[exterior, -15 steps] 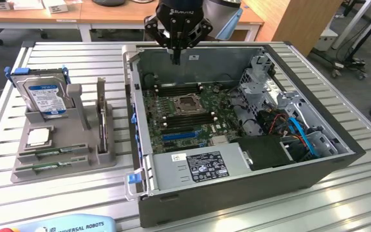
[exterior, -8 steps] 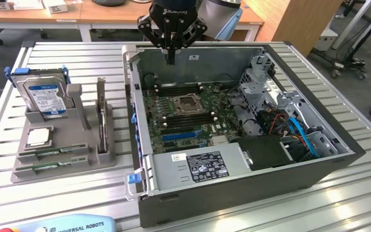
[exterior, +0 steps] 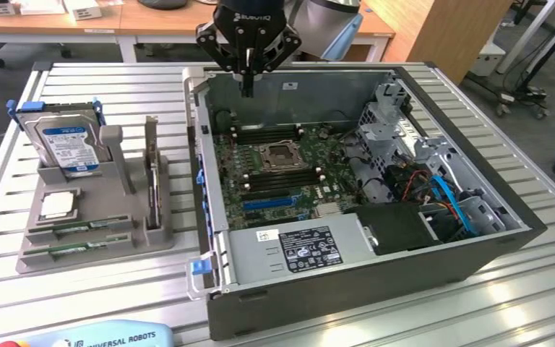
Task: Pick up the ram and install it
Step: 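Reach for the ram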
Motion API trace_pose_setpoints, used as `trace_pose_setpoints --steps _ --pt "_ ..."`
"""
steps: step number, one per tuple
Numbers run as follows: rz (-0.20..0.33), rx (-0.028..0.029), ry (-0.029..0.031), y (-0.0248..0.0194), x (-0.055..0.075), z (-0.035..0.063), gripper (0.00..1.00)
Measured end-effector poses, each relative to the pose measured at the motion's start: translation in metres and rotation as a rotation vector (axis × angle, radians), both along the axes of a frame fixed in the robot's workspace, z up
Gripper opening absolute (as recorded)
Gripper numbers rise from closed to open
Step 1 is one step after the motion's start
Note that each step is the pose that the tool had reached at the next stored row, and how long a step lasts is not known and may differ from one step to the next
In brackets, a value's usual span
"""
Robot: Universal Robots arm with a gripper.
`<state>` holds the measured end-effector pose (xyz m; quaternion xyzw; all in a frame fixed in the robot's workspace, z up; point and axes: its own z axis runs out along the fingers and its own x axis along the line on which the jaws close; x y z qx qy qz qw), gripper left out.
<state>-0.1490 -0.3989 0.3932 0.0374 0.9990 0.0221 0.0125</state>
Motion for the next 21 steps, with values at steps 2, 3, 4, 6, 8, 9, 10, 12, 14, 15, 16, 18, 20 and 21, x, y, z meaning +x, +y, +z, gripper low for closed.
trace_pose_setpoints --steps 2,3,4,6,8,9,10,12,14,15,16,18,20,21 --pt "0.000 0.0000 0.0000 0.0000 -0.003 0.0000 0.10" --pt "0.000 -0.0001 0.0001 0.0000 -0.005 0.0000 0.10" --pt "0.000 0.0000 0.0000 0.0000 -0.007 0.0000 0.10" --pt "0.000 0.0000 0.0000 0.0000 -0.011 -0.0001 0.10" --pt "0.000 0.0000 0.0000 0.0000 -0.015 -0.0001 0.10" --pt "0.000 0.0001 0.0000 0.0000 -0.017 -0.0001 0.10" --pt "0.000 0.0000 0.0000 0.0000 -0.019 -0.0001 0.10" --pt "0.000 0.0000 0.0000 0.0000 -0.023 -0.0001 0.10" --pt "0.000 0.0000 0.0000 0.0000 -0.027 -0.0002 0.10" --pt "0.000 0.0000 0.0000 0.0000 -0.029 -0.0001 0.10" --pt "0.000 0.0000 0.0000 0.0000 -0.031 -0.0002 0.10" --pt "0.000 0.0000 0.0000 0.0000 -0.035 -0.0002 0.10" --pt "0.000 0.0000 0.0000 0.0000 -0.039 -0.0002 0.10" --pt "0.000 0.0000 -0.0001 0.0000 -0.041 -0.0002 0.10"
